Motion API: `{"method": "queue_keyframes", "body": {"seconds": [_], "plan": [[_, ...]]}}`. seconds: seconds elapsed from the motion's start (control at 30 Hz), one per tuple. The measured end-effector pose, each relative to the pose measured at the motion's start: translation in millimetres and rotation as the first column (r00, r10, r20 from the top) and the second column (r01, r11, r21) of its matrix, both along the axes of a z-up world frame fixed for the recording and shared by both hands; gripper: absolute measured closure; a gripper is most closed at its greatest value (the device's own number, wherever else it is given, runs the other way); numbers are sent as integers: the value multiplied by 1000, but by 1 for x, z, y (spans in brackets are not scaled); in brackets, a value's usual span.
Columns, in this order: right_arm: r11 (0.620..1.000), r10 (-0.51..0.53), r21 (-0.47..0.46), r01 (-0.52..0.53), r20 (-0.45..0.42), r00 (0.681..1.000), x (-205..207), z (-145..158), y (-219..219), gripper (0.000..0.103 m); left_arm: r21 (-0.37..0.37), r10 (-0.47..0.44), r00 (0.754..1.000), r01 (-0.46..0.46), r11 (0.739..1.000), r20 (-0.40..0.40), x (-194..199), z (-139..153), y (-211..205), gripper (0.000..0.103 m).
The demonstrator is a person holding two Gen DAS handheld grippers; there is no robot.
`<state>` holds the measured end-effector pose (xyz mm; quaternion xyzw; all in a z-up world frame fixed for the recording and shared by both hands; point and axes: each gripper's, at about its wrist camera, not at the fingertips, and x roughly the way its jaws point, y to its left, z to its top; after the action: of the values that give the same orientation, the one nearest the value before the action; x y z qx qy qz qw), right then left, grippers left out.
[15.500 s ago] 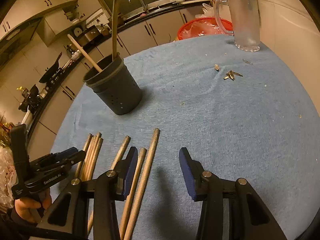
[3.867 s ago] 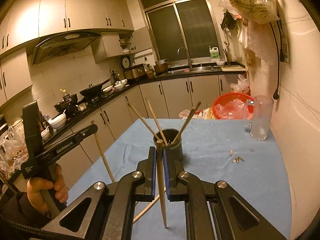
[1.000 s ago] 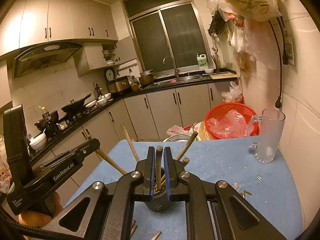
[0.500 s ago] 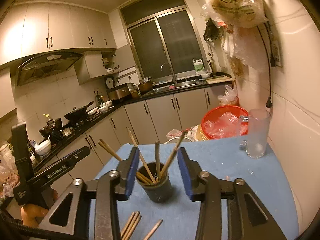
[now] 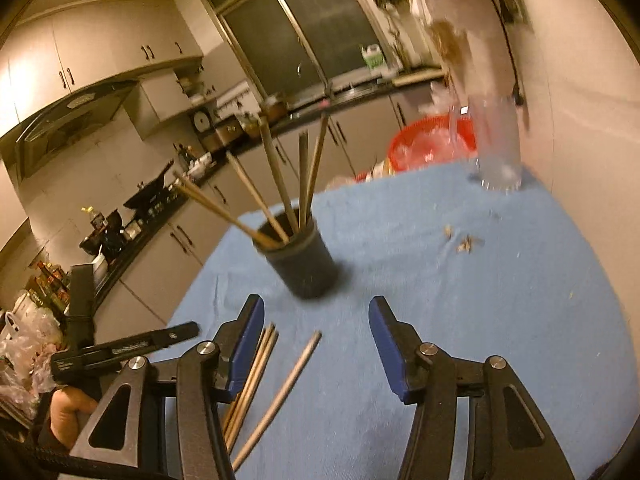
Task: Organize utensils
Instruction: 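Move both tools back and close each on a loose chopstick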
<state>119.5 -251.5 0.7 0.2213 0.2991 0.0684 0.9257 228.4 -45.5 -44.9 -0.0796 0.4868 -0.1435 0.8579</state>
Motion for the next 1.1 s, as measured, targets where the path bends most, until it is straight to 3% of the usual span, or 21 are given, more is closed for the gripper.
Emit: {"method": "queue_keyframes", "body": {"seconds": [0.1, 0.2, 0.3, 0.6, 0.77, 0.83, 0.93, 1.1], "plan": [[1000, 16, -9, -16, -21, 1000, 3, -5, 3, 44, 38, -56, 996, 59, 998, -65, 3, -17, -16, 46], [999, 32, -14, -33, -32, 999, 6, -8, 8, 44, 124, -111, 990, 121, 985, -89, 9, -30, -39, 48], [999, 42, -14, -43, -48, 998, 10, -11, 10, 44, 179, -135, 985, 152, 972, -107, 17, -38, -55, 56], [997, 71, -30, -77, -161, 984, 37, -32, 19, 44, 203, -143, 982, 165, 965, -119, 21, -50, -59, 71], [991, 128, -6, -134, -273, 953, 63, -55, 39, 44, 207, -155, 982, 176, 962, -110, 18, -52, -48, 82], [989, 146, 10, -151, -321, 936, 74, -64, 48, 54, 222, -166, 981, 186, 957, -105, 18, -52, -44, 93], [986, 163, 37, -161, -384, 909, 90, -76, 58, 68, 224, -178, 978, 197, 954, -106, 18, -51, -40, 96], [991, 137, 55, -126, -464, 875, 112, -91, 65, 73, 214, -193, 975, 213, 953, -109, 19, -48, -32, 97]]}}
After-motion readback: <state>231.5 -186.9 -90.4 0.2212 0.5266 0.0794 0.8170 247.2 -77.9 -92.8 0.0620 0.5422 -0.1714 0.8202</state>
